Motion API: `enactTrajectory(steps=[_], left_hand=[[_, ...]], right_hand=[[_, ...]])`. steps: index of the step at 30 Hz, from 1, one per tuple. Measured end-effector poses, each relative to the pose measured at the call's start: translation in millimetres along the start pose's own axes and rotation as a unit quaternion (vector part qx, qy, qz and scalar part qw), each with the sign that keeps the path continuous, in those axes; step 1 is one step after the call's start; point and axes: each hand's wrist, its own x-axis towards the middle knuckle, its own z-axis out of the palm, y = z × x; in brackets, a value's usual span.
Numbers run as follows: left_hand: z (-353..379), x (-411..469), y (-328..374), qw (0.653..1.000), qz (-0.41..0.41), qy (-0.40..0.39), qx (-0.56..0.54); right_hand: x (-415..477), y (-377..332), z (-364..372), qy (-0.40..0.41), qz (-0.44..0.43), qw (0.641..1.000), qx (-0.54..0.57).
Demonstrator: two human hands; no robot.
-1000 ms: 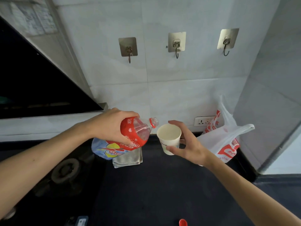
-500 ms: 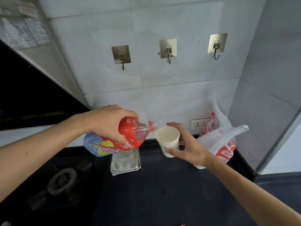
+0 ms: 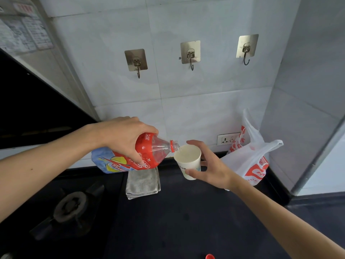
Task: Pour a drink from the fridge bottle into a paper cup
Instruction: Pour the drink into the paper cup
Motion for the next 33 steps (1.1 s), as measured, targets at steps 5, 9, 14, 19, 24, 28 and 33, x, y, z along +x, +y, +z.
enactTrajectory(steps=[5, 9, 14, 19, 24, 28, 33], left_hand=[[-3, 0, -3, 1.0, 0.004, -0.005, 0.0], [-5, -1, -2, 1.0, 0.007, -0.006, -0.002], [-4, -3, -4, 1.0, 0.008, -0.007, 0.001], [-3, -5, -5, 1.0, 0.011, -0.007, 0.006], [-2, -8, -8, 1.0, 0.002, -0.009, 0.005], [-1, -9, -10, 1.0, -0.001, -0.009, 0.0], [5, -7, -12, 1.0, -0.007, -0.01, -0.001]], right_hand=[[1, 0, 3, -0.004, -0.002, 1.0, -0.003], [1, 2, 6, -0.007, 0.002, 1.0, -0.004], [1, 4, 8, -0.011, 0.009, 1.0, -0.006], [2, 5, 9, -0.014, 0.015, 1.0, -0.012], [2, 5, 9, -0.012, 0.013, 1.0, -0.019], [3, 5, 10, -0.015, 0.009, 1.0, -0.018], [4, 7, 14, -0.014, 0.015, 1.0, 0.006]])
